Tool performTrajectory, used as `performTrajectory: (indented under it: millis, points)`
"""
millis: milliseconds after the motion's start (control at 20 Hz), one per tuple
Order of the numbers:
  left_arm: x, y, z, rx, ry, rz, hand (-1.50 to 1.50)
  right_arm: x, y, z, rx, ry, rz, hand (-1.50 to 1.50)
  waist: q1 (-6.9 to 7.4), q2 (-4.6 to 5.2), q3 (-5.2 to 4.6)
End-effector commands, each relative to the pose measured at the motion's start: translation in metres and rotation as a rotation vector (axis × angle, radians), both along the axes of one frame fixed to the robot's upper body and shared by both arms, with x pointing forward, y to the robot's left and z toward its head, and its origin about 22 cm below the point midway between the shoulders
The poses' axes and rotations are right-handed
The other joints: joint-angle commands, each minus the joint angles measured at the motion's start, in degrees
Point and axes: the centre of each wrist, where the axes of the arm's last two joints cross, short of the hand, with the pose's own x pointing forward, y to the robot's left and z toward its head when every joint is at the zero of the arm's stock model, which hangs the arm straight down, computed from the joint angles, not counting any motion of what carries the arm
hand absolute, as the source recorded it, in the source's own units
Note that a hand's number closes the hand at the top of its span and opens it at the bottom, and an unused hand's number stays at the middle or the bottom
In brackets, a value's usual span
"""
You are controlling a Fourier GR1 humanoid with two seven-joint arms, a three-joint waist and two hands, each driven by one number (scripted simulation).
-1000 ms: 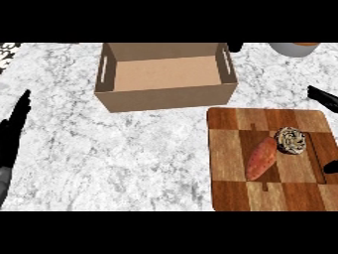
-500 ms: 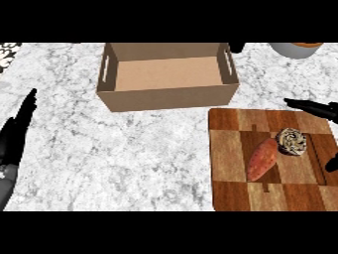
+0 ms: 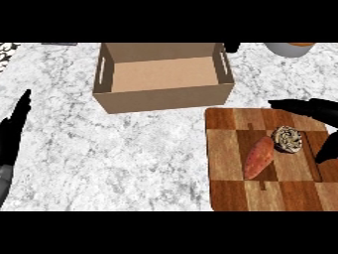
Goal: Pick the cupcake from the cutting board and place it in the cardboard box
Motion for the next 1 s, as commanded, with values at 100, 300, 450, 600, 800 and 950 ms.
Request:
performTrajectory:
  millis: [100,300,450,600,800,950]
  points:
    - [-0.006,0.002,0.001,-0.004,0.013,0.002,0.00,0.006,-0.009,-0.006,0.084,0.099,0.110,-1.50,-0.50,-0.24,-0.01]
    - [-0.009,-0.005,-0.001,0.006,-0.005,0.007,0.00,0.016,0.006,-0.004,0.131,0.084,0.137,-1.50,-0.44,-0.23,-0.02]
    - [-0.010,0.013,0.009,0.012,-0.008,0.013,0.00,0.007,-0.001,-0.005,0.165,0.113,0.176,-1.50,-1.15,-0.52,-0.05]
    - [-0.010,0.001,-0.003,0.000,0.012,0.013,0.00,0.003,0.007,-0.015,0.182,0.103,0.214,-1.50,-1.86,-0.53,-0.08]
    - [-0.012,-0.001,-0.003,-0.007,0.014,0.012,0.00,0.011,0.008,0.001,0.214,0.080,0.218,-1.50,-1.58,-0.52,-0.06]
    - [-0.003,0.002,0.008,-0.009,0.012,0.023,0.00,0.004,0.010,-0.004,0.170,0.100,0.237,-1.50,-2.50,-0.71,-0.11]
